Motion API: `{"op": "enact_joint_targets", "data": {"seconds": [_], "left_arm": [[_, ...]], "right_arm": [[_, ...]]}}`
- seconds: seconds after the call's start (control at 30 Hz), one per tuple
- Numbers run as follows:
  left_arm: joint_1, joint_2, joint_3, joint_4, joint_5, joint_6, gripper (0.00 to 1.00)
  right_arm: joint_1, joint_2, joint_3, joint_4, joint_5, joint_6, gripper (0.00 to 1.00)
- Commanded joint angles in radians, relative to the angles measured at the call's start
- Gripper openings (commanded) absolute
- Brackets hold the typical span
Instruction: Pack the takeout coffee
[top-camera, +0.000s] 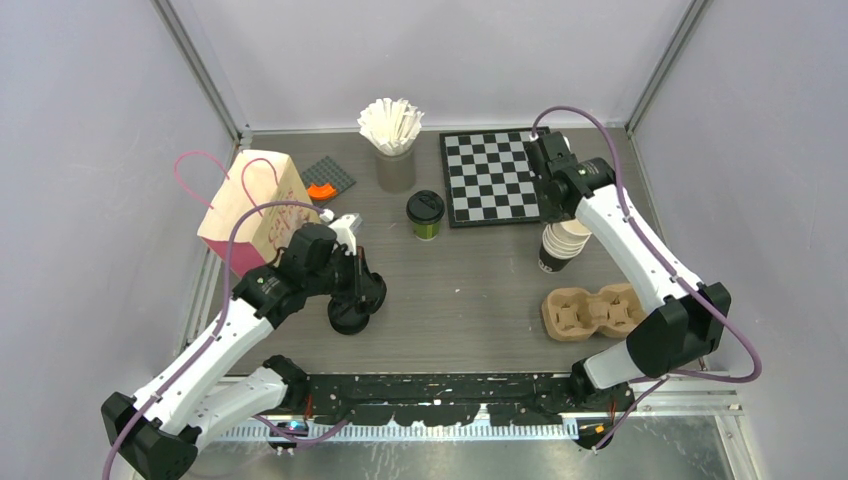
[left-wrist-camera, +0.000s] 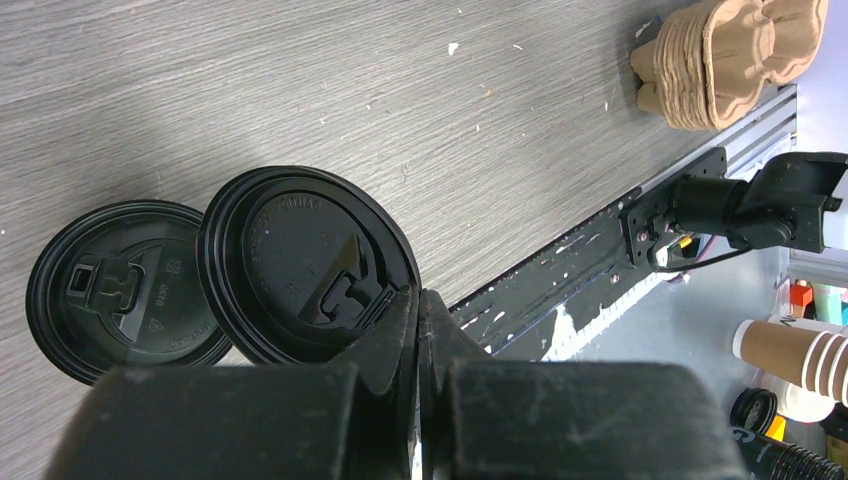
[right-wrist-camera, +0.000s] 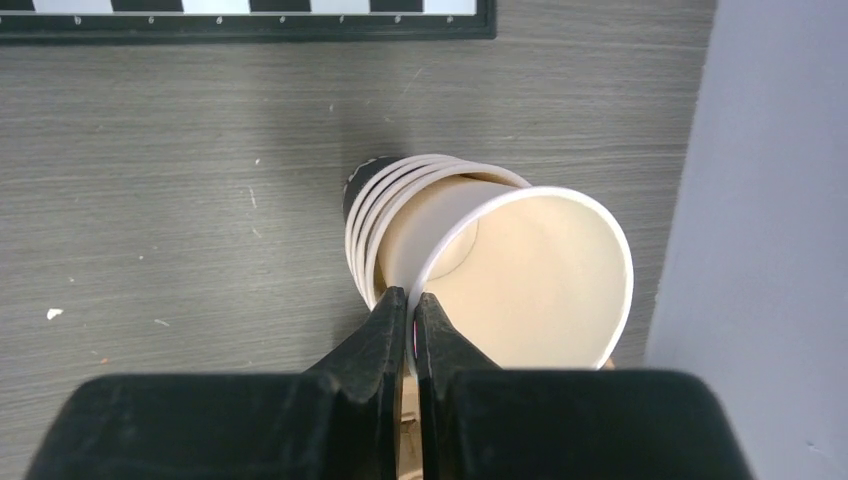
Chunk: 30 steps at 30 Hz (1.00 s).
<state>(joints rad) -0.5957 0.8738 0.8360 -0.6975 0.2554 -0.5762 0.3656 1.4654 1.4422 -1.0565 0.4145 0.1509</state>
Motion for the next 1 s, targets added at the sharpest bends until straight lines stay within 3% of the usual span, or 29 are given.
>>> {"op": "enact_joint_targets", "data": {"seconds": [0.0, 0.23, 0.5, 0.97], "left_arm": [[-0.004, -0.005, -0.001, 0.045, 0.012, -0.008, 0.00], [-0.004, -0.013, 0.003, 0.044, 0.002, -0.013, 0.00], [-0.004, -0.056, -0.014, 0.049, -0.064, -0.058, 0.00], [-0.004, -0.281, 0.078, -0.070, -0.160, -0.123, 0.00]], "right_arm": [[0.005, -0.012, 0.098, -0.051, 0.104, -0.035, 0.07], [0.024, -0.038, 0.231, -0.144, 0.125, -0.036, 0.07], [0.200, -0.078, 0.300, -0.151, 0.079, 0.013, 0.08], [0.499, -0.024, -0.056, 0.178, 0.088, 0.157, 0.10]]}}
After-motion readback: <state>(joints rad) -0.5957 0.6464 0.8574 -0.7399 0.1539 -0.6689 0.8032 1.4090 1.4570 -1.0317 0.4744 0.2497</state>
